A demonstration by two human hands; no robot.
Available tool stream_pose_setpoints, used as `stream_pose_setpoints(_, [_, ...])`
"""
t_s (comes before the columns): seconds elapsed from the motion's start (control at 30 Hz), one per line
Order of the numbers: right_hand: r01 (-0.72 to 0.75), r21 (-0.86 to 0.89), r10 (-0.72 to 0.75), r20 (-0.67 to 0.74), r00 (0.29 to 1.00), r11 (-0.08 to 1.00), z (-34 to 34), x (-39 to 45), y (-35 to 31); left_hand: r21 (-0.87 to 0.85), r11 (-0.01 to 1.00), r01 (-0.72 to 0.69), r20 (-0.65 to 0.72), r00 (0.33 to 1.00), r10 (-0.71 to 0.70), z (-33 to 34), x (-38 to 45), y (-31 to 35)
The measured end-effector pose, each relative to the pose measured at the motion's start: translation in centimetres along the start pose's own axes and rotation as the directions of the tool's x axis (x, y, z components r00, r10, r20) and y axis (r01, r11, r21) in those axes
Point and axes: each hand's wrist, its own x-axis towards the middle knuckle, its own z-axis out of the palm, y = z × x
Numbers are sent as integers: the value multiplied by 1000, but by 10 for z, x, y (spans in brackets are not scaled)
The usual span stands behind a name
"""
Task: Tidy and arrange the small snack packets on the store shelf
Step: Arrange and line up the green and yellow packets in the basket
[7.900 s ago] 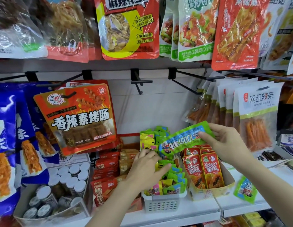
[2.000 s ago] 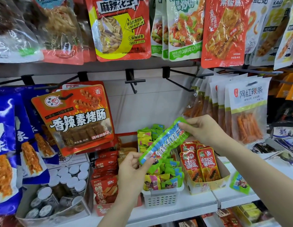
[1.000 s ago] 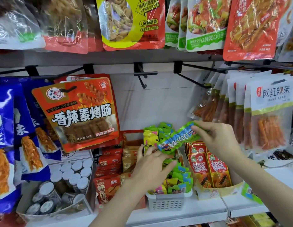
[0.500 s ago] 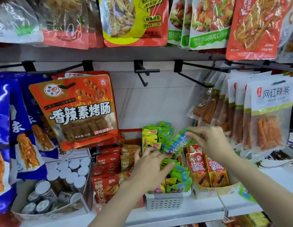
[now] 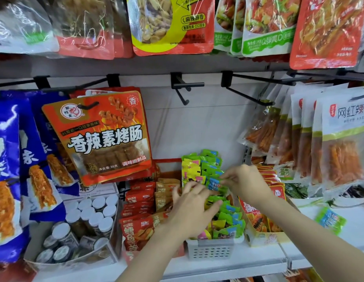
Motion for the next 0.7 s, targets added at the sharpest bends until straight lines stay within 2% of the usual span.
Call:
stream_pose_setpoints(0.07, [-43, -135, 45, 9, 999, 990, 12, 1, -10, 13, 1000, -3, -10, 1000, 3, 3, -1, -1])
stream_pose_setpoints(0.13, [-113, -291, 141, 77, 987, 950, 22, 5, -20, 14, 1000, -13, 6, 1000, 13, 3, -1, -3])
stream_pose_setpoints(0.17, [-146, -311, 190, 116, 975, 939, 23, 8, -24, 20, 1000, -20, 30, 999, 19, 2, -1, -3])
stream_pose_setpoints(0.23, [-162, -304, 224, 182, 957, 939, 21, 12, -28, 32, 999, -22, 92, 996, 19, 0, 2, -5])
stream_pose_setpoints(0.3, [-116, -316, 206, 267, 942, 942, 14, 11, -27, 33, 999, -25, 117, 993, 21, 0, 6, -6])
stream_pose_setpoints(0.37, [-90, -209, 163, 364, 917, 974, 2, 8, -22, 28, 999, -29, 113, 993, 26, 1, 8, -6])
stream_pose_setpoints(0.4, [-86, -122, 125, 364, 923, 989, -2, 8, -18, 29, 999, -29, 112, 993, 26, 2, 9, -6])
stream_pose_setpoints(0.47, [-106, -26, 109, 202, 973, 994, -8, 11, -10, 25, 999, -29, 109, 994, 26, 2, 10, -6])
stream_pose_setpoints(0.53, [-92, -70, 96, 47, 994, 993, -8, 17, -3, 20, 999, -34, 103, 994, 32, 2, 9, -5])
stream_pose_setpoints(0.63, [-13, -212, 38, 118, 992, 977, 3, 27, -4, 37, 998, -52, 88, 995, 49, 2, 7, -4])
stream_pose_setpoints(0.7, [-18, -269, 58, 140, 988, 963, 13, 32, -9, 44, 997, -59, 82, 995, 55, 2, 5, -4])
